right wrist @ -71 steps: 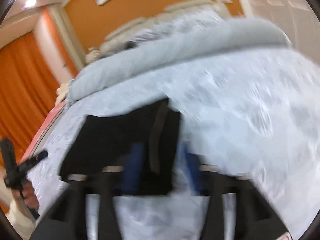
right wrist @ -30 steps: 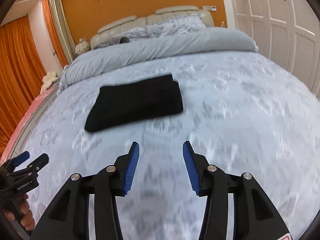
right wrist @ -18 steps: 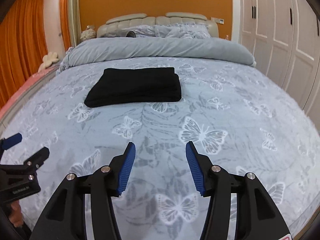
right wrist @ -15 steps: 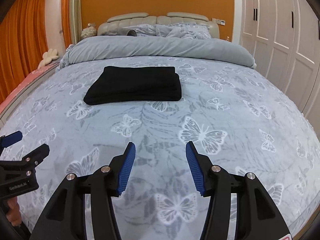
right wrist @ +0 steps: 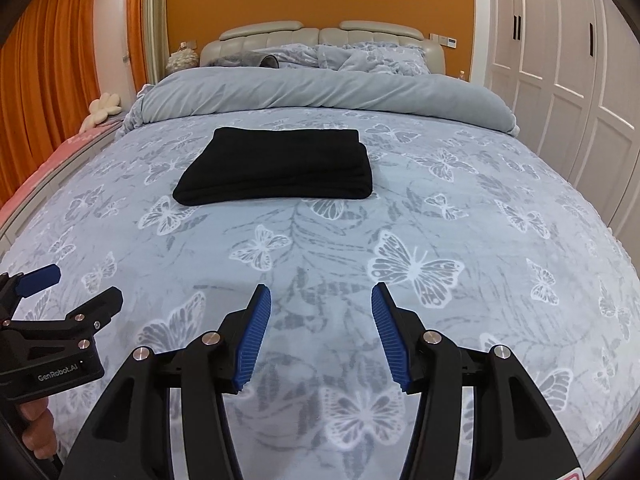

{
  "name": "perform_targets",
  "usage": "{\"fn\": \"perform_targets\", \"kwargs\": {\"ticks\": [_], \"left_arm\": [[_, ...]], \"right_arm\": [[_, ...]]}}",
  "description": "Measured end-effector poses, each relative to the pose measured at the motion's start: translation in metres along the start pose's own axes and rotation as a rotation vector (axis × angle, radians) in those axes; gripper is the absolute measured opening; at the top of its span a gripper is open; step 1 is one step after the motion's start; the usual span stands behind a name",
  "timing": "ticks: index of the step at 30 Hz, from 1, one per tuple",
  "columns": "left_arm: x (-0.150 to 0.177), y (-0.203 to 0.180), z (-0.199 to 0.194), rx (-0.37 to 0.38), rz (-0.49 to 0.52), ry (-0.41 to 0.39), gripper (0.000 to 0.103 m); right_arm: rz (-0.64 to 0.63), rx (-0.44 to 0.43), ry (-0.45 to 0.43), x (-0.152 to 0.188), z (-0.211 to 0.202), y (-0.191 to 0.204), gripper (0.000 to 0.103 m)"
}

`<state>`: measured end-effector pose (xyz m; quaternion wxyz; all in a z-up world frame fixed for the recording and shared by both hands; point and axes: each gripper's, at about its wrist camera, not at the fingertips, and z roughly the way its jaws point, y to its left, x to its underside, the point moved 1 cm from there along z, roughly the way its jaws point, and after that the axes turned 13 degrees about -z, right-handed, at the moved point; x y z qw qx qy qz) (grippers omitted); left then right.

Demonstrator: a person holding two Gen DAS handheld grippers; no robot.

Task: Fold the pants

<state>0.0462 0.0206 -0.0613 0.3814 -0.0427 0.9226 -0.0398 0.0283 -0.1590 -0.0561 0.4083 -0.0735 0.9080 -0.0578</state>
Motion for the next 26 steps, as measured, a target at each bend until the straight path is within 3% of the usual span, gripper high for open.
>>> {"fn": "perform_targets", "kwargs": {"ticks": [14,21,26], "left_arm": [[0.0010,-0.0028,-0.0062,0.007,0.009,-0.052,0.098],[-0.0005,-0.0038,-0.0045,-0.046,0.031,-0.070,0.098],[-0.0008,-0.0013,-0.0038,-0.006,0.016,-0.053,0.097]], "right_arm": [[0.020,0.000,0.019,0.0023,0.0031,-0.0027,0.051],[0.033,-0.003,0.028,0.0040,0.0050,-0.0023,0.055],[0.034,0.004,0.024,0.0045,0.0031,-0.0029,0.058]]}}
